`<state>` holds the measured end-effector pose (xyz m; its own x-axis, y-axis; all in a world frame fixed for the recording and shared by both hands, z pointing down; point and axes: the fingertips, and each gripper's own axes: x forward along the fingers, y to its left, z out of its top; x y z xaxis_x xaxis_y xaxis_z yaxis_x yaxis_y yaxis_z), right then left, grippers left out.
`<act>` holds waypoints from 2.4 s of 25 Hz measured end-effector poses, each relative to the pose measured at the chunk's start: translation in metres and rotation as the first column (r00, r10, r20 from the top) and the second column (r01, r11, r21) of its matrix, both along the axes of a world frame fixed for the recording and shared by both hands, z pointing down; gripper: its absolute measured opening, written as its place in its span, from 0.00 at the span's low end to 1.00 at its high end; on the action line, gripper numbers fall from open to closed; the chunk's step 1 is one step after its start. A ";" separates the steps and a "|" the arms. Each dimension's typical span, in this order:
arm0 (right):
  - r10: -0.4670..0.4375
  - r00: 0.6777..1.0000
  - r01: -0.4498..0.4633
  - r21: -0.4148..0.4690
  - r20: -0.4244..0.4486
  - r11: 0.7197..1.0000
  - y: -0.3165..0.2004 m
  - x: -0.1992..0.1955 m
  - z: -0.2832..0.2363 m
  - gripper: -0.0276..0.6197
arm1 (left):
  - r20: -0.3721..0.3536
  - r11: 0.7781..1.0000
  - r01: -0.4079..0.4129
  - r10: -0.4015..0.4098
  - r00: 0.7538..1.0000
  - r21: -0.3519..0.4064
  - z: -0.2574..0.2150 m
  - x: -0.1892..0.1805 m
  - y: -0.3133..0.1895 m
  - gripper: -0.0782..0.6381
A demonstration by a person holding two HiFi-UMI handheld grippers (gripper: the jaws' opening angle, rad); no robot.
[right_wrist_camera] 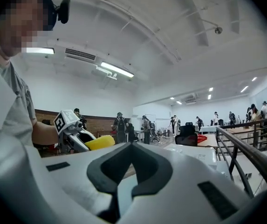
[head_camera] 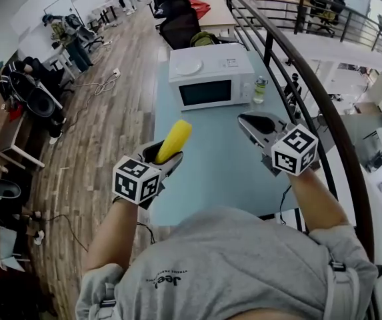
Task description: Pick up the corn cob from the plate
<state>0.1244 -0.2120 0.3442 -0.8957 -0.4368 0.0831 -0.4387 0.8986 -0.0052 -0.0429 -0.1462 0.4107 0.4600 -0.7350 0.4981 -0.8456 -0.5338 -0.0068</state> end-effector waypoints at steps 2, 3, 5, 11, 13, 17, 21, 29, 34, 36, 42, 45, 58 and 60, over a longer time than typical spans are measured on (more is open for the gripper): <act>0.004 1.000 -0.004 -0.016 -0.009 1.000 0.003 -0.011 0.015 0.07 | 0.013 1.000 -0.005 0.005 1.000 -0.019 0.020 -0.010 0.004 0.46; 0.008 1.000 -0.008 -0.029 -0.011 1.000 0.004 -0.017 0.022 0.07 | 0.021 0.999 -0.011 0.012 1.000 -0.031 0.030 -0.015 0.006 0.46; 0.018 1.000 -0.019 -0.059 -0.014 0.998 0.007 -0.030 0.039 0.07 | 0.031 0.998 -0.026 0.028 0.999 -0.061 0.050 -0.027 0.012 0.46; 0.056 0.998 -0.060 -0.109 -0.037 0.992 0.016 -0.073 0.081 0.07 | 0.038 0.991 -0.060 0.065 0.997 -0.116 0.094 -0.067 0.027 0.46; 0.065 0.997 -0.070 -0.129 -0.049 0.989 0.017 -0.085 0.094 0.07 | 0.075 0.992 -0.059 0.068 0.995 -0.115 0.107 -0.081 0.028 0.46; 0.073 0.995 -0.085 -0.171 -0.075 0.982 0.023 -0.100 0.119 0.07 | 0.076 0.986 -0.052 0.065 0.995 -0.159 0.140 -0.099 0.040 0.46; 0.083 0.993 -0.101 -0.220 -0.089 0.970 0.031 -0.102 0.140 0.07 | 0.043 0.975 -0.041 0.052 0.998 -0.220 0.166 -0.106 0.056 0.46; 0.069 0.989 -0.113 -0.368 -0.130 0.923 0.043 -0.098 0.202 0.07 | -0.010 0.973 -0.019 0.017 1.000 -0.230 0.178 -0.105 0.059 0.46; 0.045 0.988 -0.107 -0.447 -0.147 0.888 0.045 -0.091 0.232 0.07 | -0.033 0.972 0.015 -0.024 0.999 -0.235 0.178 -0.106 0.053 0.46; 0.038 0.988 -0.102 -0.452 -0.148 0.886 0.045 -0.089 0.235 0.07 | -0.037 0.972 0.023 -0.032 0.999 -0.234 0.177 -0.106 0.053 0.46; 0.012 0.986 -0.082 -0.419 -0.166 0.904 0.043 -0.090 0.229 0.06 | -0.040 0.974 0.029 -0.039 0.998 -0.224 0.171 -0.103 0.051 0.46; 0.008 0.985 -0.078 -0.407 -0.170 0.910 0.043 -0.090 0.227 0.06 | -0.041 0.976 0.030 -0.039 0.998 -0.216 0.168 -0.102 0.049 0.46; 0.006 0.985 -0.073 -0.384 -0.172 0.920 0.040 -0.083 0.220 0.06 | -0.047 0.979 0.044 -0.054 0.997 -0.200 0.162 -0.103 0.047 0.46; 0.005 0.985 -0.073 -0.385 -0.175 0.920 0.041 -0.083 0.220 0.06 | -0.048 0.979 0.046 -0.057 0.997 -0.199 0.162 -0.105 0.048 0.46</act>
